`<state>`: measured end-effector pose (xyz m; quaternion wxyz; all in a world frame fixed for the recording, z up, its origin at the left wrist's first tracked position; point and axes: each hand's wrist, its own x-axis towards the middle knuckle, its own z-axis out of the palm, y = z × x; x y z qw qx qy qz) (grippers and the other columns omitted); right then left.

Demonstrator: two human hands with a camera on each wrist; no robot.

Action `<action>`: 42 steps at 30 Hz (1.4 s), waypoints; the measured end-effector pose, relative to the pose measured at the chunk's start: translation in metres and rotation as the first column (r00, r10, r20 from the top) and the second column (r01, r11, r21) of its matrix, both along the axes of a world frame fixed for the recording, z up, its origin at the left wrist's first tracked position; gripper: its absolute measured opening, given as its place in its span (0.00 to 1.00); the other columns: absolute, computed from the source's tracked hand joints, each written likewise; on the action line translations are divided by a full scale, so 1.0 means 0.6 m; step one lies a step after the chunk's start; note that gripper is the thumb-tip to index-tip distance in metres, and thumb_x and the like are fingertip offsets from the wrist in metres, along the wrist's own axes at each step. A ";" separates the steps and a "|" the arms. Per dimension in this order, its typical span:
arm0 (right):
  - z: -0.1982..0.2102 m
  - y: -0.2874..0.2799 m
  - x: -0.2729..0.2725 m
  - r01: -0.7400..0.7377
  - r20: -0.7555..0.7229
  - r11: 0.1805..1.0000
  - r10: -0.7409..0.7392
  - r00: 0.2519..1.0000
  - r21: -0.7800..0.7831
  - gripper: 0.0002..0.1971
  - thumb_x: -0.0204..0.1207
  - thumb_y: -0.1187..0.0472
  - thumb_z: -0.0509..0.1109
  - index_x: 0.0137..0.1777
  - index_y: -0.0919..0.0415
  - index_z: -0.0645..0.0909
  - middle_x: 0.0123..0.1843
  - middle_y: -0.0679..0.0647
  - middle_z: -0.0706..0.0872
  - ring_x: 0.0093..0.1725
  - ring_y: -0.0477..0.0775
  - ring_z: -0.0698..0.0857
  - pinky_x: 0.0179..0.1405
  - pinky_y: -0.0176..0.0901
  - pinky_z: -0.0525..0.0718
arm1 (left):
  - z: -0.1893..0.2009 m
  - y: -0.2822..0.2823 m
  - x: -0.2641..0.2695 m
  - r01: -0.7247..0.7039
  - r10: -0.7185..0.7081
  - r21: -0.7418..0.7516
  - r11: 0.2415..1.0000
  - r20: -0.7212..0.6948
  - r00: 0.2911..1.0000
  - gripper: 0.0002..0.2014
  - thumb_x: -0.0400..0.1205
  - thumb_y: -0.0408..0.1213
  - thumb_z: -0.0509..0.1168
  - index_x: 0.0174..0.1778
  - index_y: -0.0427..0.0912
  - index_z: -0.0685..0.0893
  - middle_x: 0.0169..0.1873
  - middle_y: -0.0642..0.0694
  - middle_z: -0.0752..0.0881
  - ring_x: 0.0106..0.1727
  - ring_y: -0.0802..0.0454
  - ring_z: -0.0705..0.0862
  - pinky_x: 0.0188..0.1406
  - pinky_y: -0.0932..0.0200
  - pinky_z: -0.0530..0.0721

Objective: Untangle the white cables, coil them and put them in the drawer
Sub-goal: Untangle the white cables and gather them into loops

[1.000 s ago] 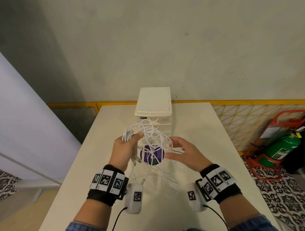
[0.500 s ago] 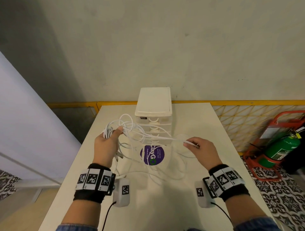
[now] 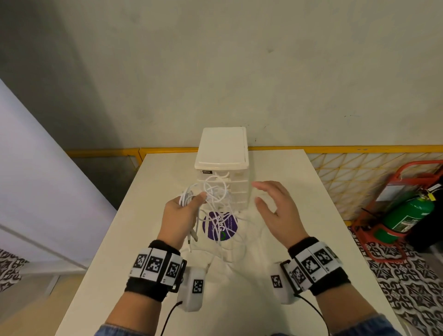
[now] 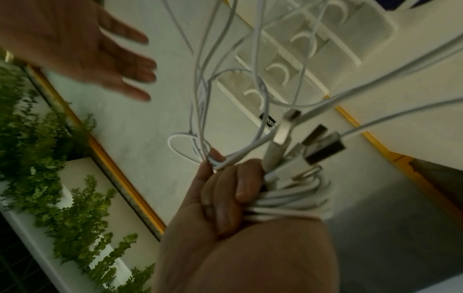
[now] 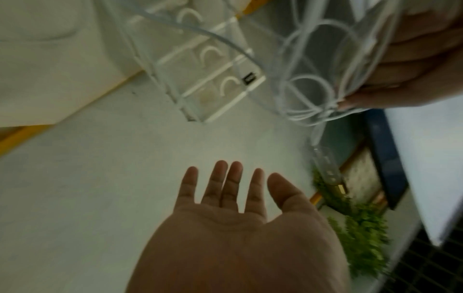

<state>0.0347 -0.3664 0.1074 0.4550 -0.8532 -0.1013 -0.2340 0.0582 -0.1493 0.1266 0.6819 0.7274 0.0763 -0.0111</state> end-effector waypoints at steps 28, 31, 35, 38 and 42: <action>0.008 -0.014 0.015 0.010 -0.222 0.951 0.062 0.973 0.309 0.08 0.76 0.69 0.68 0.48 0.57 0.86 0.34 0.47 0.85 0.31 0.41 0.80 0.38 0.27 0.79 | -0.013 0.020 0.015 0.107 -0.105 0.216 0.971 -0.019 0.994 0.20 0.75 0.37 0.74 0.25 0.43 0.70 0.15 0.49 0.68 0.16 0.54 0.64 0.19 0.62 0.64; 0.007 -0.019 0.015 0.020 -0.176 0.967 0.026 0.984 0.254 0.10 0.77 0.67 0.69 0.47 0.50 0.86 0.37 0.41 0.86 0.35 0.39 0.81 0.41 0.27 0.78 | -0.019 0.018 0.013 0.144 -0.141 0.204 0.968 -0.031 0.990 0.20 0.76 0.37 0.74 0.21 0.46 0.74 0.14 0.51 0.68 0.16 0.54 0.64 0.17 0.65 0.65; 0.011 -0.027 0.010 0.085 0.054 0.993 -0.090 0.995 0.075 0.07 0.77 0.64 0.69 0.50 0.52 0.87 0.42 0.43 0.86 0.43 0.38 0.81 0.44 0.24 0.74 | -0.017 0.016 0.014 0.140 -0.172 0.340 0.930 0.065 0.983 0.07 0.75 0.41 0.75 0.40 0.41 0.88 0.20 0.58 0.80 0.21 0.64 0.76 0.22 0.71 0.70; 0.017 -0.034 0.008 0.159 0.298 0.978 -0.113 0.948 -0.133 0.10 0.75 0.59 0.66 0.50 0.52 0.88 0.43 0.44 0.85 0.42 0.38 0.80 0.50 0.33 0.70 | -0.027 0.022 0.021 0.063 -0.193 0.555 0.829 0.177 0.965 0.28 0.67 0.63 0.72 0.26 0.37 0.76 0.25 0.55 0.78 0.27 0.57 0.76 0.28 0.62 0.72; 0.010 -0.042 0.010 0.197 0.386 0.956 -0.101 0.917 -0.219 0.10 0.75 0.60 0.66 0.50 0.51 0.88 0.44 0.47 0.86 0.42 0.42 0.81 0.49 0.44 0.69 | -0.018 0.017 0.013 0.070 -0.254 0.697 0.714 0.165 0.953 0.34 0.65 0.70 0.66 0.25 0.43 0.59 0.23 0.48 0.60 0.25 0.51 0.60 0.25 0.57 0.62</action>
